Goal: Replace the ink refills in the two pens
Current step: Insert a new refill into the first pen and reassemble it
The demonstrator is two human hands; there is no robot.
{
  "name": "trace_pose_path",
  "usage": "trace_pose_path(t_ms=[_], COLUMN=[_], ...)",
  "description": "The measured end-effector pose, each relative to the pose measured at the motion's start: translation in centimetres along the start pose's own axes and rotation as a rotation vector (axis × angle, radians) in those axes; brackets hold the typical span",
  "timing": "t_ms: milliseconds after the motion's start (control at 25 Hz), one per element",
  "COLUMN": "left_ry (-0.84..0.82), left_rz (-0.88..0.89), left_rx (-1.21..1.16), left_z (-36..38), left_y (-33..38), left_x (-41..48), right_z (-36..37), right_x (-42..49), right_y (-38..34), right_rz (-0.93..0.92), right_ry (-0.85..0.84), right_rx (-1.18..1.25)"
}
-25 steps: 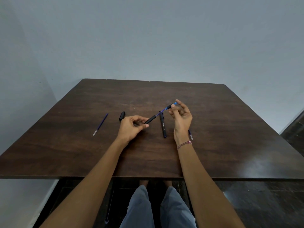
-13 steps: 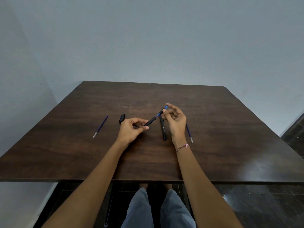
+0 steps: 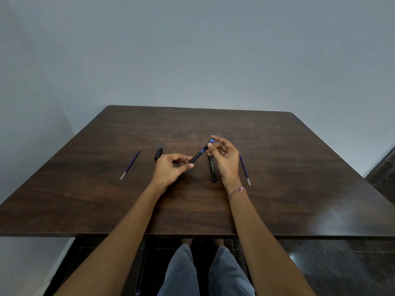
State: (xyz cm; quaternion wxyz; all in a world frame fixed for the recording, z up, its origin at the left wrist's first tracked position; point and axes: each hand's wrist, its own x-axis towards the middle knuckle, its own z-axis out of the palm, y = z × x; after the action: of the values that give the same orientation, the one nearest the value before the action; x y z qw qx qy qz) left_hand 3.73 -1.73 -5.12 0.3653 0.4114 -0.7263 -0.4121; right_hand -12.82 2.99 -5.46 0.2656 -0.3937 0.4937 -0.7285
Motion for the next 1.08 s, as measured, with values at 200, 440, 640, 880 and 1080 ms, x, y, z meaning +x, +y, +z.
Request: trace_pose_path(t_ms=[200,440,640,880,1080], left_ry=[-0.013,-0.041,-0.061,-0.081,-0.097], left_rz=[0.000,0.018,0.000,0.030,0.054], left_rx=[0.006,-0.003,-0.003,-0.028,-0.019], left_z=[-0.08,-0.12,-0.17,-0.25,-0.29], left_y=[0.00,-0.12,0.02,0.07,0.06], left_x=[0.02,-0.07,-0.08,-0.31,-0.24], right_z=[0.06,-0.11,-0.03,-0.08,-0.11], right_x=[0.01,0.07,0.06,0.01,0.16], right_y=[0.01,0.02,0.00,-0.25,-0.26], right_rz=[0.011,0.039,0.046,0.052,0.072], right_ry=[-0.010,0.000,-0.012,-0.057,-0.036], right_rx=[0.012,0.020,0.039,0.139,0.127])
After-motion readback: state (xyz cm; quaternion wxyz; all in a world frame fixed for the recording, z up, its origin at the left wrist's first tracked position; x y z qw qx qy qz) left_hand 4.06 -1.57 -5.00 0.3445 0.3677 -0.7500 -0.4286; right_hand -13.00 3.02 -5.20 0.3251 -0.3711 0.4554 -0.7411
